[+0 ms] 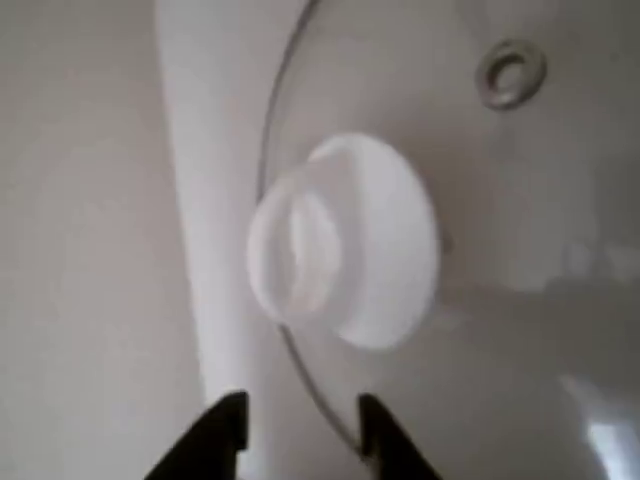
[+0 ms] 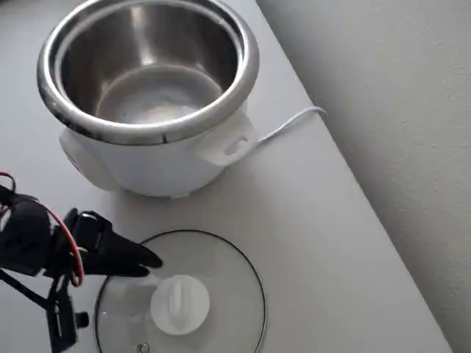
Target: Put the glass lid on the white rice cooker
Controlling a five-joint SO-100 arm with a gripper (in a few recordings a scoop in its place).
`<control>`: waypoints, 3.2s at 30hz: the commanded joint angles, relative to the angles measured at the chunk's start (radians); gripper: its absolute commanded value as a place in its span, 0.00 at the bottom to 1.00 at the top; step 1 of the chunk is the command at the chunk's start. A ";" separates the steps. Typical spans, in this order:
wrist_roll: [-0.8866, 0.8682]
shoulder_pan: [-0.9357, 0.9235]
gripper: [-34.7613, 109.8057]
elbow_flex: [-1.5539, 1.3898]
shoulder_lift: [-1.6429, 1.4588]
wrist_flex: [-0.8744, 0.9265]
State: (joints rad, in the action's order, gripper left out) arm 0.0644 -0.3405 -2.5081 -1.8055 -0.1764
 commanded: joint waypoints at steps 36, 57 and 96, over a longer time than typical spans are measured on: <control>-0.026 -0.055 0.24 0.472 0.416 -0.163; -0.256 -0.172 0.24 0.324 -0.270 -0.058; -0.015 0.221 0.24 0.348 -0.940 0.089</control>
State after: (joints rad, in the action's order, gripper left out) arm 0.0261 -0.1979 -2.2826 -2.6753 -0.0951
